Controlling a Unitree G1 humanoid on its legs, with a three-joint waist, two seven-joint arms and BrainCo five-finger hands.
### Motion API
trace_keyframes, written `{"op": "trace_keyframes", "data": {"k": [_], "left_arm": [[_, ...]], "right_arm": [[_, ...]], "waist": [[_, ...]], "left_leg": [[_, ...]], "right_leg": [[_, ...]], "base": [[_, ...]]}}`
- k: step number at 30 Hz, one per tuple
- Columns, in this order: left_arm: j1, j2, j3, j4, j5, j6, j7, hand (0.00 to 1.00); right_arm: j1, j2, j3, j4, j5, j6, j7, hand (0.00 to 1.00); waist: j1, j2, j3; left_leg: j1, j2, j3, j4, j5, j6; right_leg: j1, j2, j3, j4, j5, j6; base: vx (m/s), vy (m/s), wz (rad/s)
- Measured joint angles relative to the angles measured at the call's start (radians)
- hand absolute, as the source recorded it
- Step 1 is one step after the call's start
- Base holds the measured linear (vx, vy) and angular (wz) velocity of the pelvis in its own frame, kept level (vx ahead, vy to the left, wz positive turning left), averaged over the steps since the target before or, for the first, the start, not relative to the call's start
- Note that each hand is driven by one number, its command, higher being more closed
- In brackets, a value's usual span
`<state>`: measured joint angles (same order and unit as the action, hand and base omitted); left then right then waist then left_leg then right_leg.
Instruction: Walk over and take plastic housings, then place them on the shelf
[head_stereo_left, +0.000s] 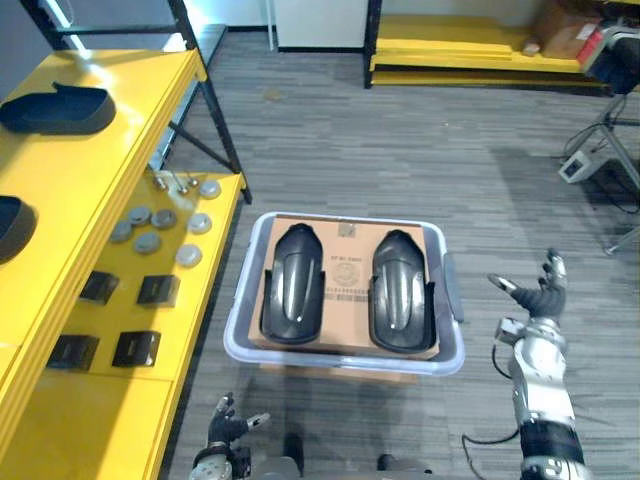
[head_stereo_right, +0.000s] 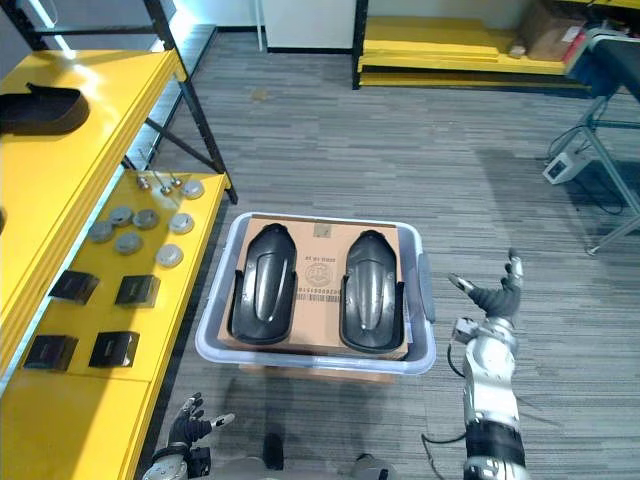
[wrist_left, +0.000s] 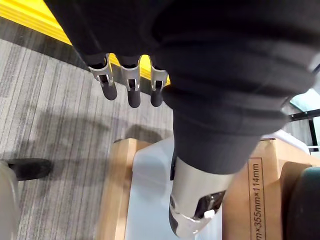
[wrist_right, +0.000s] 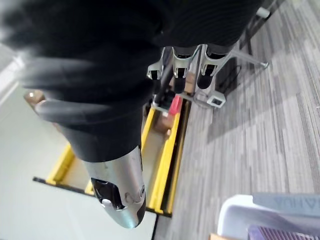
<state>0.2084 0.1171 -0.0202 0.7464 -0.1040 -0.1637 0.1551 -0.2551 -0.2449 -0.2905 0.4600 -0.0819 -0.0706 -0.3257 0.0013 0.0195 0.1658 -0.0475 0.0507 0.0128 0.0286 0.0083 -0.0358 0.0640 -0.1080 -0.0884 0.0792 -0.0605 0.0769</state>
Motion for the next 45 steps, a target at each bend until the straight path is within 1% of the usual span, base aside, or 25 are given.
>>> {"op": "trace_keyframes", "data": {"k": [1, 2, 3, 5, 7, 9, 12, 13, 14, 15, 16, 19, 24, 27, 29, 31, 32, 33, 36, 38, 41, 43, 44, 45], "left_arm": [[-0.003, 0.000, 0.000, 0.000, 0.000, 0.000, 0.002, 0.00], [-0.005, 0.000, -0.001, -0.001, -0.001, 0.000, 0.003, 0.00], [-0.009, 0.000, -0.003, -0.001, -0.001, -0.001, 0.004, 0.00], [-0.019, -0.007, -0.018, -0.006, -0.001, -0.001, 0.010, 0.00], [-0.026, -0.022, -0.018, -0.008, -0.002, -0.001, 0.021, 0.00], [-0.043, -0.030, -0.019, -0.011, -0.002, -0.006, 0.022, 0.00], [-0.094, -0.029, -0.020, -0.018, -0.005, -0.017, 0.036, 0.00], [-0.114, -0.028, -0.023, -0.031, -0.012, -0.019, 0.046, 0.00], [-0.130, -0.026, -0.035, -0.034, -0.013, -0.020, 0.051, 0.00], [-0.135, -0.026, -0.042, -0.036, -0.015, -0.020, 0.056, 0.00], [-0.140, -0.025, -0.060, -0.041, -0.023, -0.021, 0.066, 0.00], [-0.147, -0.024, -0.071, -0.052, -0.045, -0.024, 0.073, 0.00], [-0.150, -0.015, -0.107, -0.051, -0.063, -0.040, 0.086, 0.00], [-0.157, -0.010, -0.106, -0.048, -0.081, -0.042, 0.086, 0.00], [-0.169, -0.007, -0.107, -0.043, -0.082, -0.042, 0.086, 0.00], [-0.183, -0.008, -0.107, -0.033, -0.082, -0.042, 0.086, 0.00], [-0.197, -0.007, -0.106, -0.029, -0.082, -0.042, 0.086, 0.00], [-0.201, -0.008, -0.107, -0.029, -0.082, -0.042, 0.086, 0.00], [-0.220, -0.009, -0.107, -0.030, -0.082, -0.042, 0.085, 0.00], [-0.220, -0.013, -0.105, -0.042, -0.082, -0.041, 0.085, 0.00], [-0.220, -0.014, -0.104, -0.078, -0.082, -0.041, 0.085, 0.00], [-0.219, -0.015, -0.103, -0.123, -0.081, -0.040, 0.083, 0.00], [-0.218, -0.014, -0.102, -0.135, -0.081, -0.039, 0.083, 0.00], [-0.208, -0.015, -0.096, -0.171, -0.080, -0.039, 0.083, 0.00]], "right_arm": [[-0.022, -0.001, 0.010, 0.034, -0.009, 0.011, -0.002, 0.00], [-0.038, 0.001, 0.033, 0.064, -0.011, 0.016, -0.001, 0.00], [-0.045, 0.002, 0.042, 0.077, -0.013, 0.019, -0.001, 0.00], [-0.075, 0.007, 0.063, 0.121, -0.031, 0.039, 0.000, 0.00], [-0.094, 0.012, 0.062, 0.158, -0.040, 0.044, -0.001, 0.00], [-0.114, 0.013, 0.052, 0.204, -0.047, 0.053, -0.005, 0.00], [-0.183, 0.017, -0.013, 0.318, -0.044, 0.061, -0.044, 0.00], [-0.224, 0.014, -0.054, 0.376, -0.035, 0.075, -0.055, 0.00], [-0.259, 0.003, -0.080, 0.424, -0.018, 0.080, -0.071, 0.00], [-0.275, -0.004, -0.097, 0.442, -0.005, 0.080, -0.078, 0.00], [-0.306, -0.024, -0.116, 0.480, 0.016, 0.081, -0.093, 1.00], [-0.360, -0.072, -0.126, 0.530, 0.064, 0.082, -0.117, 1.00], [-0.397, -0.098, -0.132, 0.582, 0.119, 0.076, -0.106, 1.00], [-0.405, -0.100, -0.118, 0.585, 0.138, 0.065, -0.099, 1.00], [-0.406, -0.107, -0.091, 0.586, 0.152, 0.052, -0.089, 1.00], [-0.406, -0.108, -0.085, 0.583, 0.152, 0.044, -0.084, 1.00], [-0.405, -0.107, -0.071, 0.569, 0.153, 0.038, -0.083, 1.00], [-0.401, -0.107, -0.065, 0.560, 0.153, 0.037, -0.083, 1.00], [-0.353, -0.087, -0.043, 0.461, 0.150, 0.039, -0.082, 1.00], [-0.280, -0.045, -0.029, 0.351, 0.141, 0.049, -0.083, 1.00], [-0.200, -0.011, -0.009, 0.205, 0.109, 0.052, -0.084, 1.00], [-0.129, 0.010, -0.009, 0.072, 0.077, 0.052, -0.086, 1.00], [-0.113, 0.016, -0.009, 0.044, 0.070, 0.052, -0.087, 1.00], [-0.082, 0.034, -0.009, -0.019, 0.052, 0.051, -0.090, 1.00]], "waist": [[0.015, 0.006, 0.009], [0.016, 0.011, 0.011], [0.016, 0.014, 0.015], [0.018, 0.019, 0.043], [0.017, 0.023, 0.060], [0.017, 0.032, 0.081], [0.015, 0.038, 0.138], [0.015, 0.041, 0.162], [0.015, 0.054, 0.180], [0.015, 0.060, 0.190], [0.015, 0.070, 0.201], [0.018, 0.080, 0.205], [0.019, 0.075, 0.208], [0.020, 0.063, 0.216], [0.020, 0.052, 0.221], [0.016, 0.051, 0.222], [0.013, 0.049, 0.223], [0.013, 0.048, 0.223], [0.012, 0.044, 0.226], [0.013, 0.044, 0.226], [0.010, 0.043, 0.225], [0.002, 0.041, 0.224], [-0.001, 0.039, 0.223], [-0.009, 0.032, 0.218]], "left_leg": [[-0.004, -0.001, -0.014, -0.014, 0.017, -0.006], [-0.015, -0.002, -0.028, -0.030, 0.035, -0.004], [-0.022, -0.002, -0.037, -0.034, 0.041, -0.008], [-0.026, -0.002, -0.044, -0.064, 0.074, -0.010], [-0.029, -0.003, -0.051, -0.089, 0.095, -0.010], [-0.040, -0.001, -0.066, -0.103, 0.099, -0.010], [-0.084, -0.011, -0.080, -0.122, 0.142, -0.003], [-0.108, -0.016, -0.087, -0.123, 0.159, -0.006], [-0.131, -0.014, -0.095, -0.123, 0.167, -0.007], [-0.136, -0.014, -0.096, -0.124, 0.170, -0.011], [-0.148, -0.015, -0.102, -0.128, 0.174, -0.016], [-0.191, -0.017, -0.111, -0.131, 0.173, -0.015], [-0.222, -0.030, -0.116, -0.131, 0.173, -0.016], [-0.221, -0.032, -0.102, -0.130, 0.176, -0.019], [-0.222, -0.031, -0.088, -0.126, 0.188, -0.028], [-0.222, -0.031, -0.083, -0.125, 0.193, -0.026], [-0.219, -0.029, -0.078, -0.124, 0.206, -0.010], [-0.217, -0.028, -0.078, -0.124, 0.206, -0.010], [-0.199, -0.019, -0.078, -0.124, 0.206, -0.010], [-0.166, -0.016, -0.077, -0.124, 0.206, -0.011], [-0.153, -0.015, -0.067, -0.125, 0.204, -0.013], [-0.151, -0.016, -0.065, -0.126, 0.203, -0.014], [-0.149, -0.017, -0.065, -0.126, 0.203, -0.014], [-0.146, -0.016, -0.065, -0.126, 0.200, -0.016]], "right_leg": [[-0.004, 0.000, -0.008, 0.000, 0.002, 0.001], [-0.015, 0.000, -0.030, 0.000, 0.003, 0.001], [-0.019, 0.001, -0.038, 0.000, 0.003, 0.001], [-0.028, 0.002, -0.049, 0.000, 0.003, 0.001], [-0.040, 0.003, -0.052, 0.000, 0.003, 0.001], [-0.057, 0.005, -0.055, 0.000, 0.002, 0.001], [-0.102, 0.000, -0.077, -0.001, 0.001, 0.002], [-0.120, -0.001, -0.079, -0.006, 0.000, 0.004], [-0.134, 0.000, -0.088, -0.012, 0.010, 0.010], [-0.138, 0.001, -0.096, -0.012, 0.013, 0.011], [-0.147, 0.001, -0.100, -0.014, 0.018, 0.013], [-0.177, 0.001, -0.101, -0.031, 0.019, 0.015], [-0.193, -0.002, -0.093, -0.047, 0.020, 0.016], [-0.198, -0.002, -0.071, -0.046, 0.021, 0.017], [-0.207, -0.002, -0.051, -0.046, 0.037, 0.018], [-0.208, -0.001, -0.043, -0.046, 0.049, 0.020], [-0.208, 0.000, -0.041, -0.046, 0.053, 0.023], [-0.206, 0.001, -0.041, -0.046, 0.053, 0.023], [-0.193, 0.007, -0.039, -0.045, 0.053, 0.023], [-0.162, 0.009, -0.040, -0.045, 0.053, 0.023], [-0.153, 0.008, -0.036, -0.045, 0.051, 0.025], [-0.154, 0.005, -0.030, -0.045, 0.049, 0.025], [-0.153, 0.005, -0.029, -0.045, 0.049, 0.025], [-0.151, 0.004, -0.028, -0.045, 0.049, 0.025]], "base": [[-0.08, -0.014, 0.38], [-0.08, -0.019, 0.34], [-0.11, -0.031, 0.39], [-0.12, -0.021, 0.23], [-0.10, -0.008, 0.03], [-0.20, 0.003, 0.00], [-0.23, 0.015, 0.09], [-0.26, 0.019, 0.19], [-0.26, 0.027, 0.19], [-0.26, 0.043, 0.18], [-0.19, 0.038, 0.09], [-0.17, 0.042, 0.12], [-0.02, 0.020, 0.09], [0.07, -0.005, -0.08], [0.11, -0.027, -0.18], [0.15, -0.040, -0.12], [0.12, -0.037, -0.08], [0.17, -0.066, -0.08], [0.12, -0.071, -0.08], [0.07, -0.056, -0.02], [0.00, -0.018, -0.08], [-0.05, 0.014, -0.08], [-0.08, 0.021, -0.05], [-0.09, 0.027, -0.01]]}}
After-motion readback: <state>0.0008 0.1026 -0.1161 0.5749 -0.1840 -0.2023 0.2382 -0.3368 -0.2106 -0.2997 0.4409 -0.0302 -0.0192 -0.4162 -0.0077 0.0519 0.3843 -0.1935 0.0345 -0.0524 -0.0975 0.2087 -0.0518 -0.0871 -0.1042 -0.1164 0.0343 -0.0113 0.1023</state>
